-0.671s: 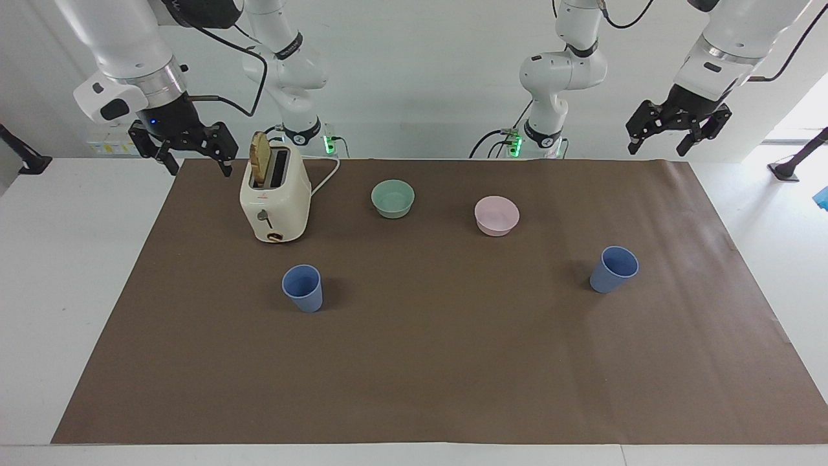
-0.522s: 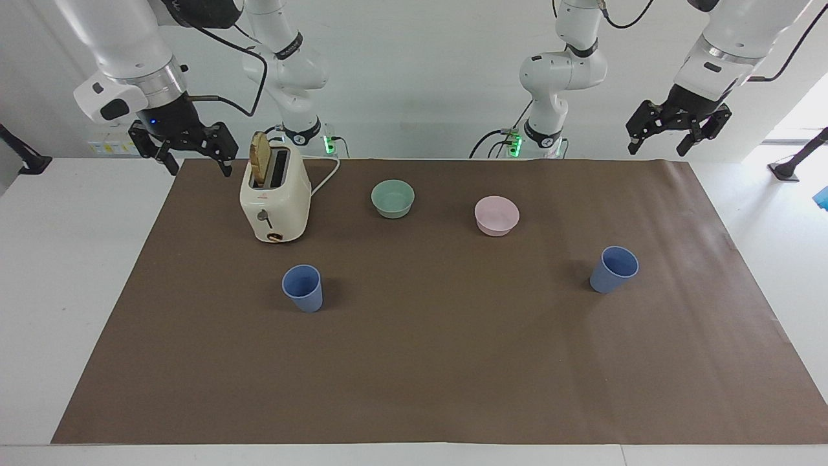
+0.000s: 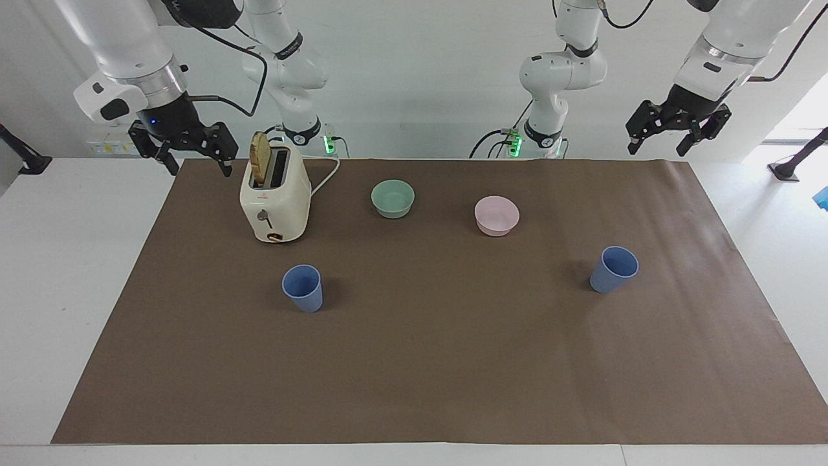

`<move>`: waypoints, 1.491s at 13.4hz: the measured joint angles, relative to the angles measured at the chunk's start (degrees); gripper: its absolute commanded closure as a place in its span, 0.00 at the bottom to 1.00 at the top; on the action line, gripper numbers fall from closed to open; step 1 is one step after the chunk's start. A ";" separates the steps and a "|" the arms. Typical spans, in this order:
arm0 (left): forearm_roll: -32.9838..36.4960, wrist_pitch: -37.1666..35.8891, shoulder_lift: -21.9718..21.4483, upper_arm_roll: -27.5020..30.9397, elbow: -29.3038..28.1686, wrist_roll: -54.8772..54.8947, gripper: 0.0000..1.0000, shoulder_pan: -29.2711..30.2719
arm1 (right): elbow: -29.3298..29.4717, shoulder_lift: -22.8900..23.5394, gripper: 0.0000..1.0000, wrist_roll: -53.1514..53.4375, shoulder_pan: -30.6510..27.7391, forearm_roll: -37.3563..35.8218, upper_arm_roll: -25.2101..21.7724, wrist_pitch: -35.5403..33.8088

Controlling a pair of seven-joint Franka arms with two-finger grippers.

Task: Stack blue cups with both arms

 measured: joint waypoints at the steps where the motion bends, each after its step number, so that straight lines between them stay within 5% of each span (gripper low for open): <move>1: -0.02 0.05 0.00 -0.04 -0.06 0.00 0.00 -0.03 | 0.00 0.00 0.00 0.00 0.00 0.00 0.00 0.00; 8: -0.04 8.65 0.74 0.45 -5.20 -1.14 0.00 1.22 | 0.00 0.00 0.00 0.00 0.00 0.00 0.00 0.00; 20: -0.11 38.39 13.09 0.50 -23.59 -3.99 0.00 6.65 | 0.00 0.00 0.00 0.00 0.00 0.00 0.00 0.00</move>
